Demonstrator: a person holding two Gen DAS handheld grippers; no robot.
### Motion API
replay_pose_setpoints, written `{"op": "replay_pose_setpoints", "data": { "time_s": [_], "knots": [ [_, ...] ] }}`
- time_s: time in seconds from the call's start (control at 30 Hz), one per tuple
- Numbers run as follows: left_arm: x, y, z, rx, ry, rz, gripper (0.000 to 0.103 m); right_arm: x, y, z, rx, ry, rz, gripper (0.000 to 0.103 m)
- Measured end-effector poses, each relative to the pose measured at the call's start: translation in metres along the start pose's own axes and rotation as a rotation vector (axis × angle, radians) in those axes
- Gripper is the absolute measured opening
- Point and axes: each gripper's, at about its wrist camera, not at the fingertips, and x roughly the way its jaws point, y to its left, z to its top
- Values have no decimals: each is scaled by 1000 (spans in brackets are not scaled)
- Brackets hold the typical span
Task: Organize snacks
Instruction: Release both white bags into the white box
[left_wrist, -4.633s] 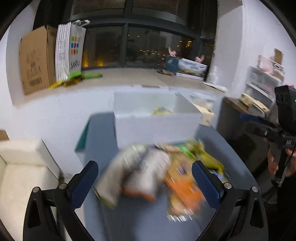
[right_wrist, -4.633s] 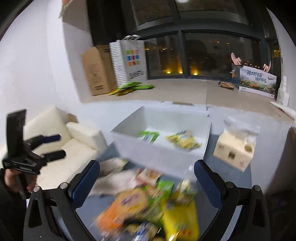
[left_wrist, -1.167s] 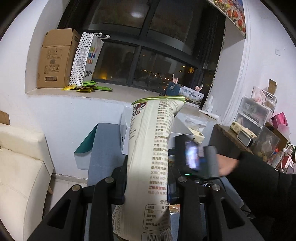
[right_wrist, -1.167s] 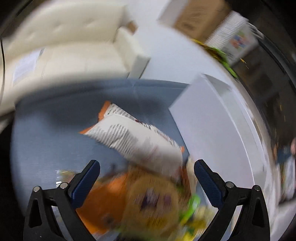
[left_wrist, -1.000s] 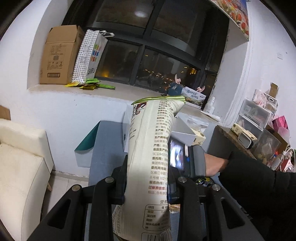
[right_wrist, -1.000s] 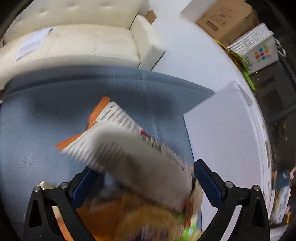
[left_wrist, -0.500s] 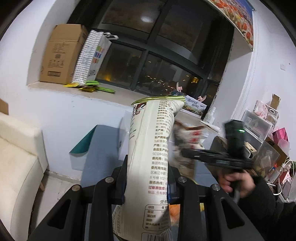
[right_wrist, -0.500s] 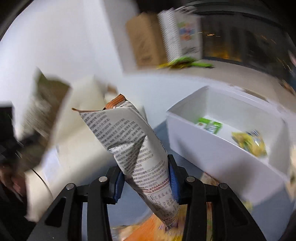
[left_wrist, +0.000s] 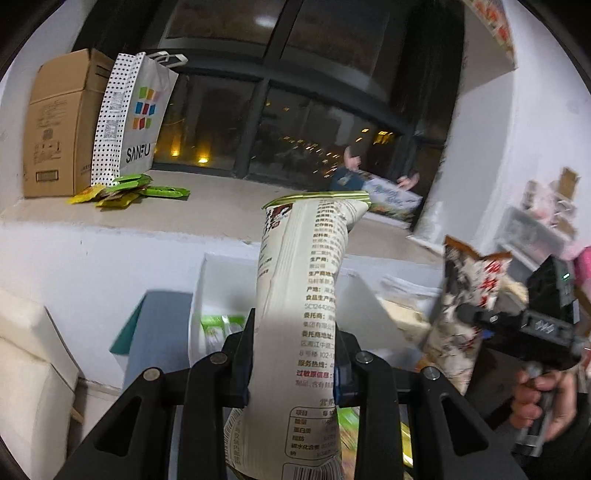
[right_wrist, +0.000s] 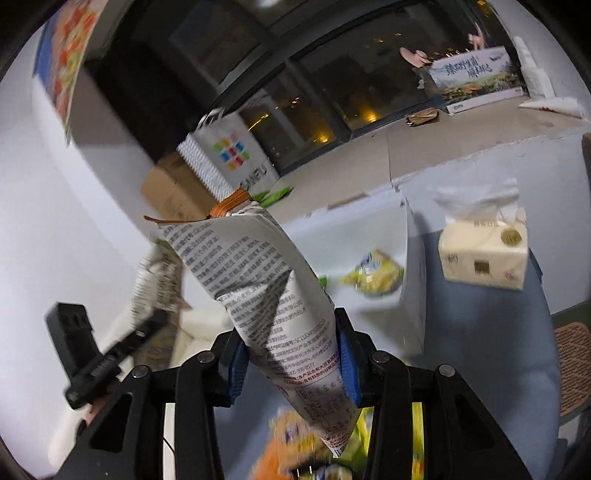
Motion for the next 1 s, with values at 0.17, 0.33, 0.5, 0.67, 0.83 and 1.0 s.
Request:
{"op": "replay_pose_setpoints", "data": {
  "time_s": [0.17,0.33,0.5,0.67,0.83,1.0],
  "knots": [
    [80,10,22,-22,110,54,34,64,-25,48,144,44,-44,46],
    [128,19,28,-11,161,157,84,109,-49,74,213,112,-149,45],
    [138,31,20,-10,207,215,103,131,-67,83,241,120,-276,103],
    [98,30,8,3,201,195,103,125,-60,72,190,52,-248,103],
    [32,4,-11,79,153,144,103,102,-26,60,52,35,-233,103],
    [-23,-21,-38,109,130,98,103,62,6,32,-112,15,-296,103]
  ]
}}
